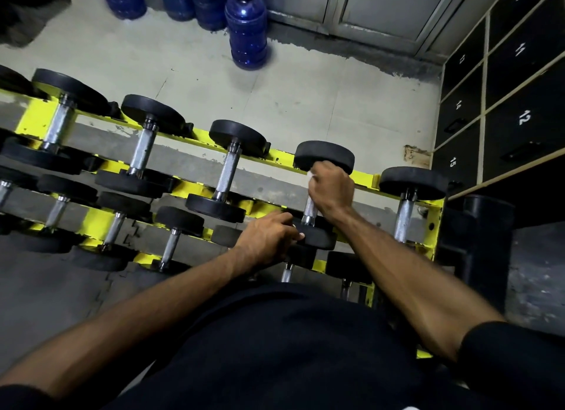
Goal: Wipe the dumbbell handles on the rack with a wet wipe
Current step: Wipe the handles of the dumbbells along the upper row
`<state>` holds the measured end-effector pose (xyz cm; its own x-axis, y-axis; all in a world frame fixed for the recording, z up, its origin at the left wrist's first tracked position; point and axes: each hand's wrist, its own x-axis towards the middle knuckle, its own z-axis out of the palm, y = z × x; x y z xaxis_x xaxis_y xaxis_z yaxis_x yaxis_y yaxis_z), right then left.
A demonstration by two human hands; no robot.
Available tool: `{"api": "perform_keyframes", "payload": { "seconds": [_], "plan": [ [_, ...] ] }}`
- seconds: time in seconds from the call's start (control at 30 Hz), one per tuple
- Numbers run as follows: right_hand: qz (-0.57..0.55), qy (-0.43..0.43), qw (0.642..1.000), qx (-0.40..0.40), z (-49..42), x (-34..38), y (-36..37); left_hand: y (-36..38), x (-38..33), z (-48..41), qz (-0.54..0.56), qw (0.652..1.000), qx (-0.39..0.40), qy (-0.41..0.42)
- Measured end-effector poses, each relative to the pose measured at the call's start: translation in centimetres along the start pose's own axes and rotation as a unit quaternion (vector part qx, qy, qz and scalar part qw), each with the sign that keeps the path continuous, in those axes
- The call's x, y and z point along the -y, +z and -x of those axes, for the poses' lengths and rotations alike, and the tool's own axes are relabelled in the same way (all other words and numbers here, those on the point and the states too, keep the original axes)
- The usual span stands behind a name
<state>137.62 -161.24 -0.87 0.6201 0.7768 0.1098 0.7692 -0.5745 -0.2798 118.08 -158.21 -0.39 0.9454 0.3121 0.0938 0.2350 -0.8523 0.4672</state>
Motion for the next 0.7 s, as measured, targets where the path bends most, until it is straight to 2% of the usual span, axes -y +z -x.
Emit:
{"api": "perform_keyframes", "payload": {
  "seconds": [0.07,0.1,0.13,0.17,0.2,0.23,0.27,0.37,0.4,0.43,0.47,0.57,0.7],
  "plan": [
    [-0.086,0.125,0.987,-0.047,1.0,-1.5,0.4,-0.1,-0.1,0.0,0.0,1.0,-0.004,-0.002],
    [-0.14,0.203,0.968,-0.044,1.0,-2.1,0.7,-0.1,-0.1,0.0,0.002,1.0,-0.005,-0.003],
    [-0.227,0.287,0.93,-0.039,0.6,-2.5,1.3,-0.1,-0.2,0.0,0.004,1.0,-0.005,-0.004],
    [-0.342,0.364,0.865,-0.043,0.0,-2.6,1.5,-0.1,-0.2,0.0,0.004,1.0,-0.003,-0.006],
    [-0.447,0.43,0.783,-0.047,-0.7,-2.5,2.1,-0.2,-0.3,0.0,0.003,1.0,0.001,-0.007],
    [-0.52,0.478,0.707,-0.034,-1.1,-2.3,2.4,-0.3,-0.3,0.0,0.002,1.0,0.003,-0.008],
    [-0.568,0.504,0.651,-0.004,-1.5,-2.3,2.9,-0.3,-0.3,0.0,0.0,1.0,0.005,-0.009],
    [-0.665,0.509,0.535,0.111,-2.1,-1.9,3.4,-0.6,-0.3,-0.1,-0.013,1.0,0.01,-0.004],
    [-0.706,0.497,0.489,0.123,-2.2,-2.1,3.4,-0.6,-0.3,-0.2,-0.018,1.0,0.011,0.0],
    [-0.726,0.496,0.458,0.131,-2.4,-2.4,3.3,-0.6,-0.3,-0.2,-0.023,1.0,0.012,0.003],
    [-0.736,0.493,0.443,0.137,-2.5,-2.7,3.3,-0.6,-0.3,-0.2,-0.028,1.0,0.013,0.005],
    [-0.726,0.506,0.446,0.137,-2.4,-3.2,3.0,-0.5,-0.3,-0.2,-0.026,1.0,0.014,0.004],
    [-0.702,0.507,0.493,0.082,-1.5,-4.9,2.5,-0.4,-0.6,-0.2,-0.011,1.0,0.012,-0.008]
  ]
}}
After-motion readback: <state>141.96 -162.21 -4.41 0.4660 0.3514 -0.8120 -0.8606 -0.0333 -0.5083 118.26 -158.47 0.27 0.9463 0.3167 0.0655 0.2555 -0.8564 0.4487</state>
